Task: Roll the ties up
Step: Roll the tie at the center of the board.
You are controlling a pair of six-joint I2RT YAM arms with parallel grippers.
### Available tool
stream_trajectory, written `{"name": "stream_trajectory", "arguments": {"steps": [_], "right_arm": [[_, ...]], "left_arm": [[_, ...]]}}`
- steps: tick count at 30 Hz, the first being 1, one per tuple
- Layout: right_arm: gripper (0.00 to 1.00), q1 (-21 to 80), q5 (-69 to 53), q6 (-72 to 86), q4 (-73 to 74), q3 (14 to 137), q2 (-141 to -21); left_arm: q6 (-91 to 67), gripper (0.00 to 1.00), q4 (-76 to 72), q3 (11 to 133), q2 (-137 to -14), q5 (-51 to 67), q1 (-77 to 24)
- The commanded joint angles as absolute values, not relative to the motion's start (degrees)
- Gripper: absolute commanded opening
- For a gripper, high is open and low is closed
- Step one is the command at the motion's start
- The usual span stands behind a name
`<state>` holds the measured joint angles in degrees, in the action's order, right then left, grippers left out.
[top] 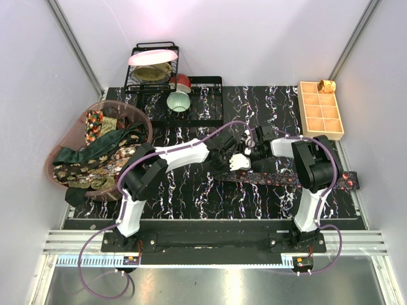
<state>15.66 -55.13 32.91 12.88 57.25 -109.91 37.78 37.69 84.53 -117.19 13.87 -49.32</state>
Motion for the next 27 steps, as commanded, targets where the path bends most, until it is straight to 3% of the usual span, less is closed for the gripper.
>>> {"name": "stream_trajectory", "arguments": {"steps": [1,14,17,19,22,27], "right_arm": [[0.34,18.5,-56.3,36.1,6.7,56.8,-112.1],[0.32,18.9,-59.0,42.6,-6.7,55.5,-115.8],[0.24,19.1,-58.8,42.4,-5.7,55.6,-115.1],[0.0,19.0,-57.0,40.4,-2.3,56.4,-114.7],[0.0,18.9,-53.9,36.5,4.2,57.9,-114.7],[0.0,18.8,-49.5,31.0,11.5,59.9,-114.4]], "left_arm": [[36.7,0.31,44.6,83.3,-121.3,12.4,-49.2],[37.3,0.31,43.3,82.4,-120.9,14.8,-48.5],[37.4,0.31,43.3,82.5,-121.0,14.6,-48.4],[37.2,0.32,43.3,82.4,-120.9,14.9,-48.3],[36.7,0.34,43.2,82.4,-120.5,16.1,-47.8],[35.7,0.48,41.4,81.7,-118.5,17.9,-46.1]]}}
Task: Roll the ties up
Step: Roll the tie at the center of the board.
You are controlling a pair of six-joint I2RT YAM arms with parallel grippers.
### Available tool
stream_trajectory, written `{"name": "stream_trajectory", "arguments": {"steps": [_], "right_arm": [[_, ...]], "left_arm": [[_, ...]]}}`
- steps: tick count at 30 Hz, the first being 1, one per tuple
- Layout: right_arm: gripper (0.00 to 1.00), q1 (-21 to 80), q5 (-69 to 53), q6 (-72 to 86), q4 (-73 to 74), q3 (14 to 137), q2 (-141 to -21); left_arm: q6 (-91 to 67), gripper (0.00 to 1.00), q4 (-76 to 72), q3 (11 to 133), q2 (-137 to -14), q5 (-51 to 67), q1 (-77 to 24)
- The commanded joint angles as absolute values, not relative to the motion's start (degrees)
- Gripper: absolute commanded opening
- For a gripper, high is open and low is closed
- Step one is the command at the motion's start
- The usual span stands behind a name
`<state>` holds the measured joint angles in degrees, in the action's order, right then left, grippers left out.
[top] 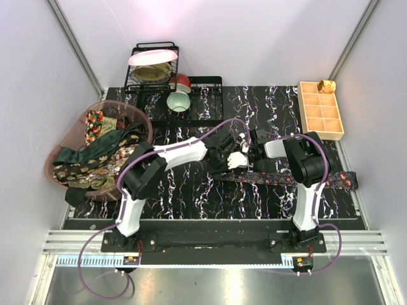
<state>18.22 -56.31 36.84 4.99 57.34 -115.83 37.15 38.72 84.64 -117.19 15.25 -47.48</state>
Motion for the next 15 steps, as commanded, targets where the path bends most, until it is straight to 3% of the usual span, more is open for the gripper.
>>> {"name": "stream_trajectory", "arguments": {"steps": [1,15], "right_arm": [[0.0,18.8,-49.1,30.3,13.6,60.6,-114.5],[0.0,18.8,-42.1,23.6,22.0,62.9,-113.9]], "left_arm": [[35.5,0.5,41.1,81.6,-118.2,18.8,-46.1],[31.9,0.7,28.3,73.4,-108.8,27.6,-41.4]]}}
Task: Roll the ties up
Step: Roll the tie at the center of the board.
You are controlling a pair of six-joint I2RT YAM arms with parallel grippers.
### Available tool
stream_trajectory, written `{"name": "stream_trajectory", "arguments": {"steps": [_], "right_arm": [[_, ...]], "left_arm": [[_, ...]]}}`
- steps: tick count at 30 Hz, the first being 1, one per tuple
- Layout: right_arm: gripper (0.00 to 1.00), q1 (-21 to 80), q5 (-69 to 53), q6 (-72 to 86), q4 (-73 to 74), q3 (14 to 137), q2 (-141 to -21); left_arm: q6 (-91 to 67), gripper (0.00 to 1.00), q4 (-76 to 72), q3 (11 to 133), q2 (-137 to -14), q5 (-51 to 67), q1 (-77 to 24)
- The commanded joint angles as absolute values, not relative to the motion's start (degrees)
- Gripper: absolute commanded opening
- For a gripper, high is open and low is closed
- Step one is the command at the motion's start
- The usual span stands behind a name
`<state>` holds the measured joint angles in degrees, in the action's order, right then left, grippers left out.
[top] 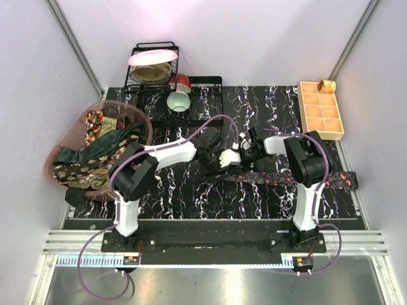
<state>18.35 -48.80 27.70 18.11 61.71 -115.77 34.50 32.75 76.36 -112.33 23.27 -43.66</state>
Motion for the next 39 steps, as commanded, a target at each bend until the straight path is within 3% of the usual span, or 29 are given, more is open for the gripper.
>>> {"name": "stream_trajectory", "arguments": {"steps": [1,12,20,24,33,39], "right_arm": [[0.0,18.9,-41.8,23.4,22.1,63.0,-113.8],[0.0,19.8,-35.3,19.3,25.5,64.0,-112.9],[0.0,20.0,-34.6,18.9,25.0,63.4,-112.4],[0.0,20.0,-34.8,19.0,24.5,63.0,-112.2],[0.0,19.9,-37.6,20.1,23.8,63.3,-112.7],[0.24,17.7,-44.6,22.4,24.3,64.3,-110.0]], "left_arm": [[30.9,0.71,27.3,72.3,-108.6,28.7,-40.9],[32.2,0.75,11.7,65.7,-108.5,41.8,-38.7],[29.2,0.73,8.4,66.3,-112.1,43.7,-38.8],[27.8,0.68,8.0,66.5,-113.6,42.9,-38.8],[30.0,0.41,10.5,66.6,-113.3,37.2,-40.3],[31.6,0.3,19.2,69.3,-113.4,27.5,-43.1]]}}
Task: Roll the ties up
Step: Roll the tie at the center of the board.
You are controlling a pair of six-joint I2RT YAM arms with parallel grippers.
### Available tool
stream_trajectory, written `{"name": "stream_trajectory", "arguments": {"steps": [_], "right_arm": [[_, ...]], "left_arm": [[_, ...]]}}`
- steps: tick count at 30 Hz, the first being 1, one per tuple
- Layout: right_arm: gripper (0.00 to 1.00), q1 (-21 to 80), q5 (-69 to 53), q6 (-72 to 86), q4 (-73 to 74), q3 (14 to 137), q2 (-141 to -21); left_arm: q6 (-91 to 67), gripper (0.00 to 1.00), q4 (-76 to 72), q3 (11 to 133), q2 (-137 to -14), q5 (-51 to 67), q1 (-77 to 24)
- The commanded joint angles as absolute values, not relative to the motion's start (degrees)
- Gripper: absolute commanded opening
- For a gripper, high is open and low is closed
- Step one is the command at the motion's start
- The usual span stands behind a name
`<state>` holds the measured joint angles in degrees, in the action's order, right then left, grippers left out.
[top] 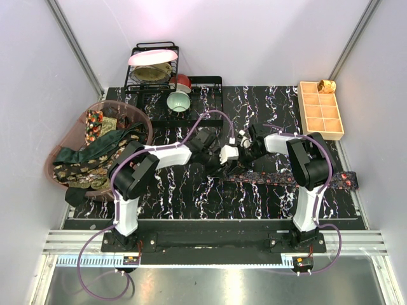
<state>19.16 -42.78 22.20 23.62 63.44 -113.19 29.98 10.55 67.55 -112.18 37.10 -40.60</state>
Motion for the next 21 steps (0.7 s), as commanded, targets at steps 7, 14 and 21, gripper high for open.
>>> {"name": "stream_trajectory", "arguments": {"steps": [7,14,21], "right_arm": [[0.36,14.9,-51.0,22.2,26.1,62.2,-104.4],[0.4,15.0,-54.3,26.8,20.9,59.2,-106.3],[0.38,15.6,-53.1,27.3,18.6,59.2,-109.8]], "left_arm": [[32.5,0.28,27.3,72.9,-114.5,19.8,-45.9],[34.5,0.31,31.0,75.9,-115.7,12.1,-48.8],[32.3,0.33,32.5,77.5,-116.6,8.3,-50.0]]}}
